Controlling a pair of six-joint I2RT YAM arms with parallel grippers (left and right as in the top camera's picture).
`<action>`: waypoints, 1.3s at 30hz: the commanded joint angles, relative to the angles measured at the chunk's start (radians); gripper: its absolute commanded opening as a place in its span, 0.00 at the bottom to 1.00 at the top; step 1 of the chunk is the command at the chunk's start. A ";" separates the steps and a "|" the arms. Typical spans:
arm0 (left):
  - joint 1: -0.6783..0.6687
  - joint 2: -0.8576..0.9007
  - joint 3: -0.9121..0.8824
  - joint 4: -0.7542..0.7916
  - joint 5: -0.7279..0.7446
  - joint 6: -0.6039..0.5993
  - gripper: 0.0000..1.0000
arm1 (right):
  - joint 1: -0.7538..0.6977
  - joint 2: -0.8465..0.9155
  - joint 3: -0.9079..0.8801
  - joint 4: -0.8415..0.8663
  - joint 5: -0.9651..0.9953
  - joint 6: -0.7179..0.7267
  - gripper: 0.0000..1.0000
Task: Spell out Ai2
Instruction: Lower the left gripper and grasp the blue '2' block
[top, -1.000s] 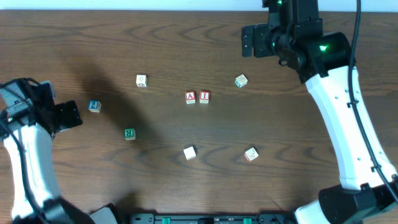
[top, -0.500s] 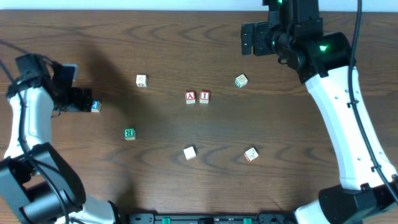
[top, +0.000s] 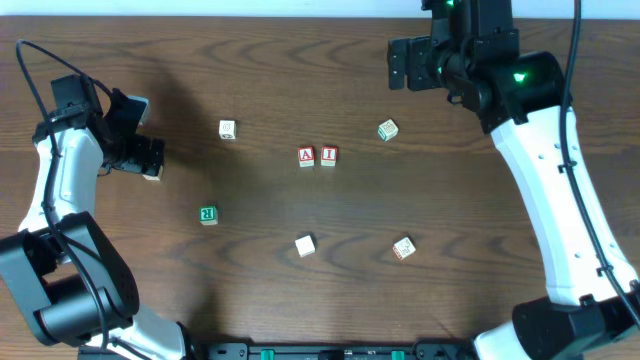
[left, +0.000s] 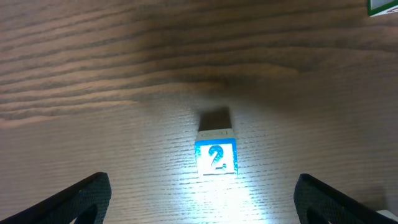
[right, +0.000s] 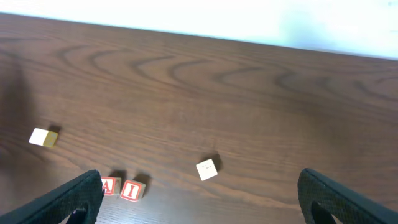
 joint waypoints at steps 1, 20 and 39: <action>-0.002 0.007 0.014 0.004 0.035 0.017 0.95 | -0.003 -0.008 0.007 -0.005 -0.007 -0.014 0.99; -0.002 0.159 0.013 0.022 0.013 -0.084 0.95 | -0.003 -0.008 0.007 -0.013 -0.021 -0.014 0.99; -0.002 0.179 0.013 0.005 -0.011 -0.123 0.62 | -0.003 -0.008 0.007 -0.009 -0.022 -0.014 0.99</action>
